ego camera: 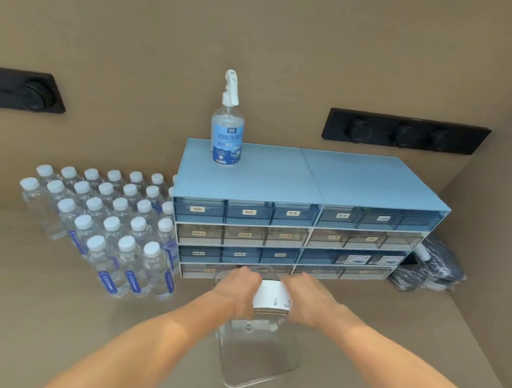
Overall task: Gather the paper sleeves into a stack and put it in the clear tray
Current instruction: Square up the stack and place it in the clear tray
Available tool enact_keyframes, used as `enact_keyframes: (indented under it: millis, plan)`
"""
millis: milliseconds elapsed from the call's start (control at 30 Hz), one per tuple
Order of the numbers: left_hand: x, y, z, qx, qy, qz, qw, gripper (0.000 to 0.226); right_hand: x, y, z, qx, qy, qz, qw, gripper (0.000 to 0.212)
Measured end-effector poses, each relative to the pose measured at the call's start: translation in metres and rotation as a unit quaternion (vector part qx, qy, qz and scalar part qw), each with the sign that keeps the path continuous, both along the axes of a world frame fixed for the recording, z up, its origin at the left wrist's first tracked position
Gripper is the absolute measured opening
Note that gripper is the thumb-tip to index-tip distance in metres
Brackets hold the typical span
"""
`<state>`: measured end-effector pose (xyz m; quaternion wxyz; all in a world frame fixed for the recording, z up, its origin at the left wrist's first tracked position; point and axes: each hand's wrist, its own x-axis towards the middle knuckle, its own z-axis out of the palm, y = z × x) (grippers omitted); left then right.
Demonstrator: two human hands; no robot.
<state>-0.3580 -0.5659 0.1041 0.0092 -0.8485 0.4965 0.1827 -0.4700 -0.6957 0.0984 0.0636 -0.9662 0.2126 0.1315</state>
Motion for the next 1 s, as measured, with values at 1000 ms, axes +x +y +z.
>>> enact_keyframes:
  millis: [1000]
  plan:
    - [-0.004, 0.005, -0.078, 0.1, 0.0, 0.12, 0.988, 0.049, 0.032, -0.009, -0.057, 0.06, 0.088, 0.132, 0.986, 0.041]
